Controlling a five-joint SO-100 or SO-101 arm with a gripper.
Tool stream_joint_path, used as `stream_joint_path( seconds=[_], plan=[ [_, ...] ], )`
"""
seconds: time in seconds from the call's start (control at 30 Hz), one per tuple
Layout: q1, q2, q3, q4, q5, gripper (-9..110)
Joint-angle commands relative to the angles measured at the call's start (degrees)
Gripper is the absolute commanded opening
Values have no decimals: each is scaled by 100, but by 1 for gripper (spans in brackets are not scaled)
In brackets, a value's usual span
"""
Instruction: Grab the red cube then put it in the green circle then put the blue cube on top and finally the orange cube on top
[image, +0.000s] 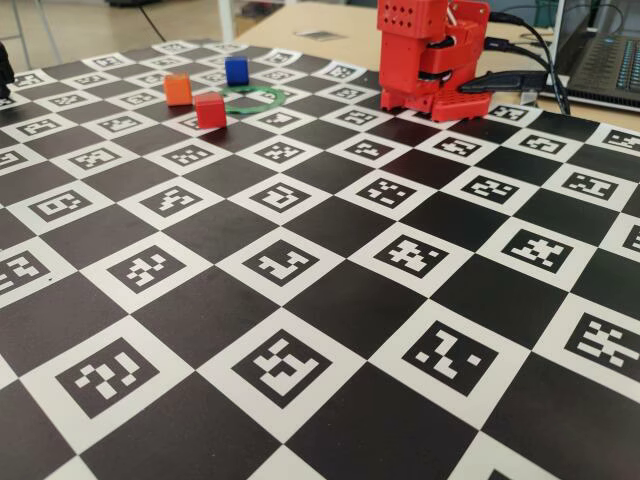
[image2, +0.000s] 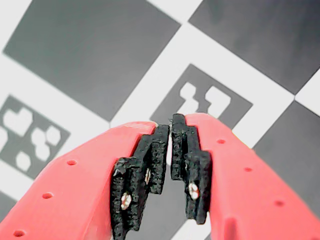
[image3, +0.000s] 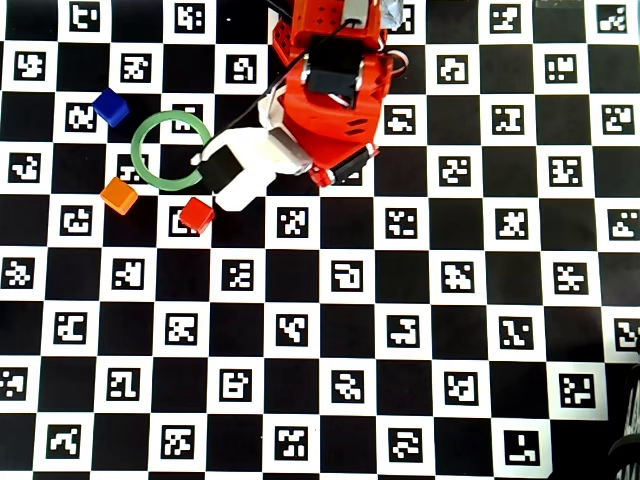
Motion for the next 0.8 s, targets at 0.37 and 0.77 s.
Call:
stream_joint_path(
  seconds=[0.37, 0.77],
  plan=[
    [1890, -1327, -1433, 211, 149, -1],
    [2716, -1679, -1037, -272, 316, 37]
  ],
)
